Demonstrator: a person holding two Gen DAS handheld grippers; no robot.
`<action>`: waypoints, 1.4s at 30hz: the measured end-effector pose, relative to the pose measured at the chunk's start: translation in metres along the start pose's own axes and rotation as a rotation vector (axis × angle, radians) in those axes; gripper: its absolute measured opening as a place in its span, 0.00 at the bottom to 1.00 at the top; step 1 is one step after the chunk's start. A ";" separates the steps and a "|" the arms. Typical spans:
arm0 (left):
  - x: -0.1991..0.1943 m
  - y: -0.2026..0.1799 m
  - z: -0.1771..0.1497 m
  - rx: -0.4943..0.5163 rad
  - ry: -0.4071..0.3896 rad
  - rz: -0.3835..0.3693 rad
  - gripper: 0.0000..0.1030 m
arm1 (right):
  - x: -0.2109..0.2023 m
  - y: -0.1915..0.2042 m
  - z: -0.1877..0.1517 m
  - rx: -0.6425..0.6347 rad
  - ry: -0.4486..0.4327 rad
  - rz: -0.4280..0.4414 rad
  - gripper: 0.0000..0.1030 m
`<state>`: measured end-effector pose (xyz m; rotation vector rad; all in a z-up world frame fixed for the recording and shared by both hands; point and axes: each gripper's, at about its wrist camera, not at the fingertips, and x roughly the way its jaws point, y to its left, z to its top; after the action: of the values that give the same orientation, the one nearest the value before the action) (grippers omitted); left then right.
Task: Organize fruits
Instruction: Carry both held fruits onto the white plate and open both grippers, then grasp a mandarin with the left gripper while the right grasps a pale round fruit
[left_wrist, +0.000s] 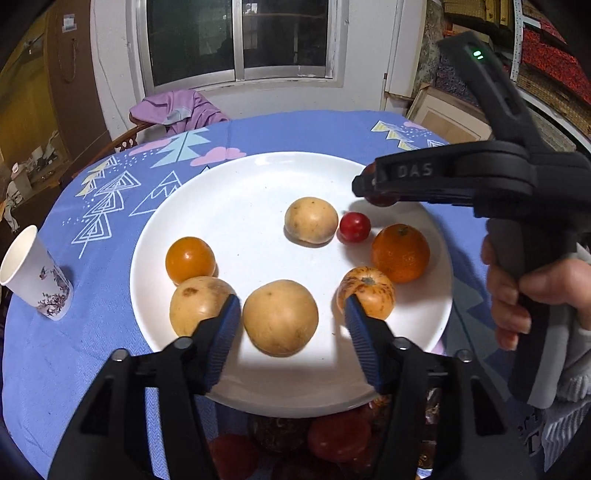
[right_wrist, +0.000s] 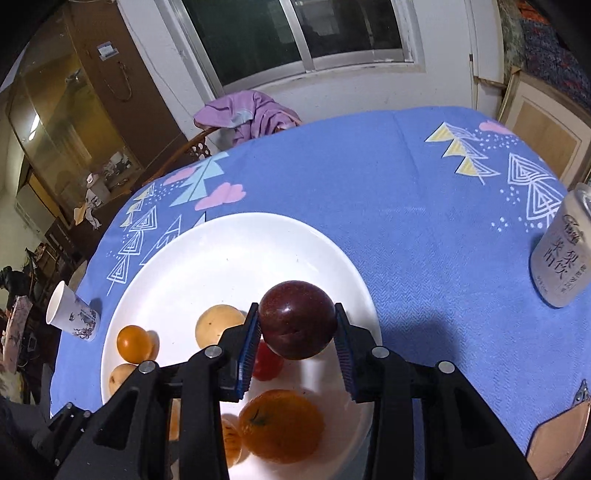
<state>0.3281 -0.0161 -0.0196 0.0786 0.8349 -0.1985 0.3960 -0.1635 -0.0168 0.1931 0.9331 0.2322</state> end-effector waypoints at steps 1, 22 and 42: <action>-0.002 0.000 0.000 -0.001 -0.006 -0.002 0.65 | -0.003 0.000 -0.001 0.003 -0.010 -0.002 0.41; -0.129 0.037 -0.124 -0.160 -0.124 0.008 0.84 | -0.165 -0.015 -0.158 -0.055 -0.276 0.066 0.80; -0.125 -0.038 -0.167 0.118 -0.038 -0.035 0.91 | -0.153 -0.049 -0.165 0.141 -0.195 0.138 0.87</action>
<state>0.1172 -0.0107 -0.0383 0.1699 0.7868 -0.2816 0.1797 -0.2425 -0.0073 0.4044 0.7427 0.2702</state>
